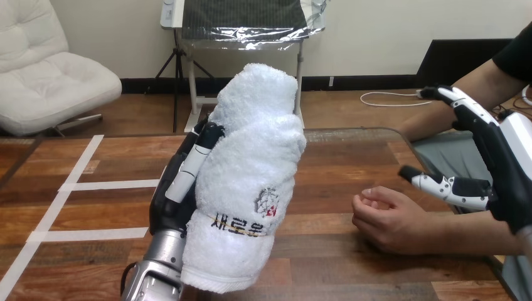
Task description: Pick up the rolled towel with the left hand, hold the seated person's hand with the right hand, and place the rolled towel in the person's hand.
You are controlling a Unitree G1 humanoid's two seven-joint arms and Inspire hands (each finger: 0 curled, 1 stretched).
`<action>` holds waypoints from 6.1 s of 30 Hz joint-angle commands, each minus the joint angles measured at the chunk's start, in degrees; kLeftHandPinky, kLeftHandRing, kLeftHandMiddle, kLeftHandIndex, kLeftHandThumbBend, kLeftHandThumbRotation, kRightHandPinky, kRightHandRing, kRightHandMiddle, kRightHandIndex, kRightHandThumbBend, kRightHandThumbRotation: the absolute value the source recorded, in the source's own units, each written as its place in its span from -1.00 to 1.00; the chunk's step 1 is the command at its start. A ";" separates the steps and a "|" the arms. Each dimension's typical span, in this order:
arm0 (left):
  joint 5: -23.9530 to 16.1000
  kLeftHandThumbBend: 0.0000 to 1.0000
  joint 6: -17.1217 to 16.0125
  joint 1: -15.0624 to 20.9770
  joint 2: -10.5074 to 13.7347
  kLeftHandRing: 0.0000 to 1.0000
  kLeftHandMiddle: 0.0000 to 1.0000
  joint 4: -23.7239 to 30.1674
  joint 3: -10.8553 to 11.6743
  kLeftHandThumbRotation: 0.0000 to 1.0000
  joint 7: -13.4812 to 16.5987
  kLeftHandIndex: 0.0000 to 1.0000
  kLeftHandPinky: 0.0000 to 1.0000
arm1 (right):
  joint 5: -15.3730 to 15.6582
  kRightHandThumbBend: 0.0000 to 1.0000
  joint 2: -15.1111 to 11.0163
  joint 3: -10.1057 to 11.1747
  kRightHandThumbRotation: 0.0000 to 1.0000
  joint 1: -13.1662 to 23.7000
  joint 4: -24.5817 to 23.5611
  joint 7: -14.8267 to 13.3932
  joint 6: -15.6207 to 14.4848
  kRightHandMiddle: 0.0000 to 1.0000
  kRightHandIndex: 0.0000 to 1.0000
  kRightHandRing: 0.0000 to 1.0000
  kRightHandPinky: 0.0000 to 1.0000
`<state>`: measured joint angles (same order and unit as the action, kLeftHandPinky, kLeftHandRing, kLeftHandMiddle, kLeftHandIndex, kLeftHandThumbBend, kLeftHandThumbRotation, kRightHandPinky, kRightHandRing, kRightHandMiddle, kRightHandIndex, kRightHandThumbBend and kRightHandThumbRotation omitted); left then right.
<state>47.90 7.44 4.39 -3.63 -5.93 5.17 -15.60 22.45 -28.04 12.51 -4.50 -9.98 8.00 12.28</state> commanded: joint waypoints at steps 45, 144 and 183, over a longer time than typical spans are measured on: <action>1.61 0.42 -3.51 2.81 -5.78 -0.33 -0.17 2.51 0.38 -1.00 -1.71 0.02 -0.53 | 10.53 0.71 -17.96 -7.09 -1.00 11.00 -14.03 31.25 -30.87 0.82 0.73 0.85 0.62; 2.40 0.38 -3.21 2.25 -4.55 -0.34 -0.17 4.01 0.76 -1.00 -2.81 0.02 -0.54 | 29.60 0.49 -21.46 -24.02 -0.69 22.15 5.45 41.92 -29.26 0.96 0.84 1.00 0.90; 2.31 0.37 -3.17 1.96 -4.41 -0.34 -0.17 4.31 0.81 -1.00 -3.00 0.03 -0.54 | 32.22 0.34 -19.37 -29.60 -0.62 25.70 15.69 40.88 -28.25 0.94 0.83 0.96 0.87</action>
<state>49.10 4.99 4.35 -3.55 -4.94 5.49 -17.54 54.12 -47.56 -16.28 17.78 3.37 49.67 -16.12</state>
